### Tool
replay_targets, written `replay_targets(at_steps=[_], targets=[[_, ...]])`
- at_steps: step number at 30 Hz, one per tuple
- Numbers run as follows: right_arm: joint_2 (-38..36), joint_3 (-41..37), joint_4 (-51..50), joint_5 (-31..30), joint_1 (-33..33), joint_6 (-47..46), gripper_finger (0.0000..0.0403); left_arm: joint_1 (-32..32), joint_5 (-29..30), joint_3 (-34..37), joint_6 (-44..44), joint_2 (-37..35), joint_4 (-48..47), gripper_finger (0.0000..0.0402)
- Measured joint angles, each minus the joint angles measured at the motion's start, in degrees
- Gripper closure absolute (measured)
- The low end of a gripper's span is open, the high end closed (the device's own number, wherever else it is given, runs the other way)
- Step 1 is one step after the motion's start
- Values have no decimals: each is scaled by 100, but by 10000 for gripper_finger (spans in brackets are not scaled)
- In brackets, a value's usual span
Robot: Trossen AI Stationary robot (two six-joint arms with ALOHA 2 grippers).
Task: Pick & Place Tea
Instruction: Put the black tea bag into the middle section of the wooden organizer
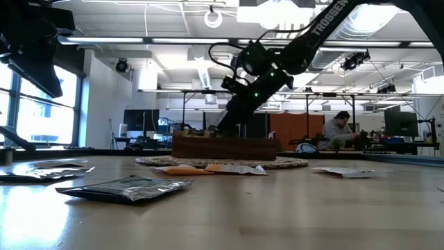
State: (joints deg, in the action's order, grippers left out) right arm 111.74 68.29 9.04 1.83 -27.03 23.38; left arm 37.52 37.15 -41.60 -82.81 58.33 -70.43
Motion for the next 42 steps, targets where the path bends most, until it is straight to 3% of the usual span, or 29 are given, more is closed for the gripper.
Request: replay_targets(at_steps=[4, 9, 15, 25, 29, 37, 42], targets=[[0, -4, 88, 60, -255, -4, 403, 0, 0, 0, 1, 0, 2, 250], [0, -4, 558, 891, -434, -373, 403, 0, -2, 0, 0, 0, 2, 250], [-131, -4, 873, 1428, -235, -677, 403, 0, 34, 0, 0, 0, 4, 250], [-731, 0, -35, 1507, 1888, -799, 399, -2, 304, 0, 9, -2, 20, 250], [-689, -2, -162, 1508, 2718, -1095, 368, -2, 304, 0, 49, -2, 128, 250], [-459, -32, -102, 327, 3828, -2658, 257, -2, 238, 0, 641, -2, 1015, 250], [45, -70, -24, -477, 4277, -3887, 216, 0, 197, 0, 2097, 218, 2623, 250]])
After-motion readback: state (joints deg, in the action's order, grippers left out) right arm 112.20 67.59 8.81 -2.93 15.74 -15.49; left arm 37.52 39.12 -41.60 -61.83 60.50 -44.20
